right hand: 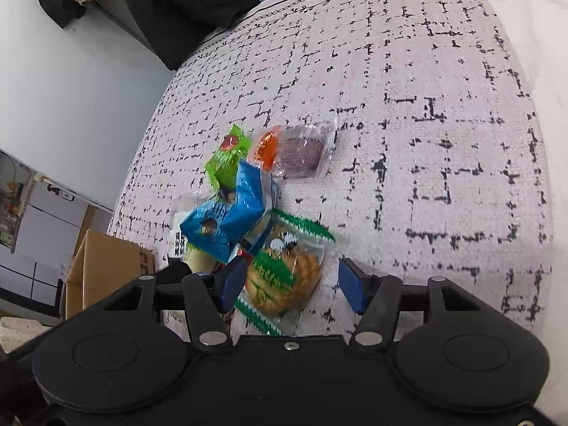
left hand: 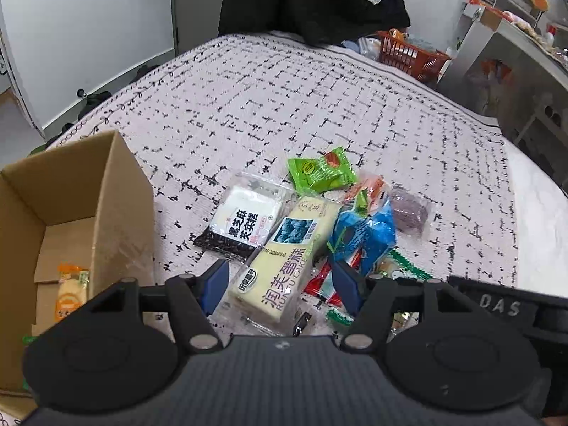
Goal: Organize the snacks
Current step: 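Grasp the cream cake bar with the left gripper while the right grasps a green-wrapped snack, then carry both snacks over the box and release them inside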
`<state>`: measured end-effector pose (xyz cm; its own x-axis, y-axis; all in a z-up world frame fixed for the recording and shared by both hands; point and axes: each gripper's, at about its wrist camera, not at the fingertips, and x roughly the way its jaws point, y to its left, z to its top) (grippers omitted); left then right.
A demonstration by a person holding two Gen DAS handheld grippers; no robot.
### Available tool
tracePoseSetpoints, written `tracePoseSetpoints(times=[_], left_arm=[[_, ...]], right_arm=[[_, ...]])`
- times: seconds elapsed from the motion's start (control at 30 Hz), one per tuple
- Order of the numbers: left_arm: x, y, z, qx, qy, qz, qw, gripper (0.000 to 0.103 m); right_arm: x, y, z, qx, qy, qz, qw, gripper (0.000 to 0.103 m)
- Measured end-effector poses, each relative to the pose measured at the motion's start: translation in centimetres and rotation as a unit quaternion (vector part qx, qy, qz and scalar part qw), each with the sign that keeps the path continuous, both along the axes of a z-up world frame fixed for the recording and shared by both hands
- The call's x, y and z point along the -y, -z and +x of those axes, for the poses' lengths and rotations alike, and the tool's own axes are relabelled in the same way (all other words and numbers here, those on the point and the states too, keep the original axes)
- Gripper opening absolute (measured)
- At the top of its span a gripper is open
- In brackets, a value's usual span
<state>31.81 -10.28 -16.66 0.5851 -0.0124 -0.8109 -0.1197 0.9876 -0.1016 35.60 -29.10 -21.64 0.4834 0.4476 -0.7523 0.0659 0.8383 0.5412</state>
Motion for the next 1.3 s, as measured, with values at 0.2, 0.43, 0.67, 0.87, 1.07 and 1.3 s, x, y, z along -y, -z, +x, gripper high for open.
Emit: tracePoseSetpoints(times=[0.2, 0.43, 0.67, 0.87, 1.07, 1.3], left_arm=[[-0.2, 1.4, 0.9, -0.012, -0.004, -0.005, 0.9999, 0.064], [-0.6, 2.8, 1.5, -0.017, -0.008, -0.007, 0.9998, 0.064], [-0.9, 3.6, 1.5, -0.016, -0.012, -0.017, 0.9997, 0.061], [-1.1, 3.1, 1.1, -0.012, -0.015, -0.030, 0.9994, 0.044], [-1.3, 1.9, 0.4, -0.005, -0.018, -0.037, 0.9992, 0.035], [-1.2, -0.5, -0.8, 0.019, -0.020, -0.038, 0.9989, 0.034]], right_arm=[[-0.4, 0.3, 0.6, 0.010, -0.005, -0.016, 1.000, 0.053], [0.2, 0.6, 0.9, 0.014, 0.012, -0.016, 1.000, 0.030], [0.7, 0.4, 0.4, 0.023, 0.020, -0.008, 0.999, 0.022], [1.1, -0.5, -0.3, 0.038, 0.025, -0.007, 0.999, 0.019], [1.0, -2.0, -1.3, 0.060, 0.019, -0.007, 0.998, 0.014], [0.6, -3.9, -2.6, 0.084, 0.007, -0.012, 0.996, 0.012]])
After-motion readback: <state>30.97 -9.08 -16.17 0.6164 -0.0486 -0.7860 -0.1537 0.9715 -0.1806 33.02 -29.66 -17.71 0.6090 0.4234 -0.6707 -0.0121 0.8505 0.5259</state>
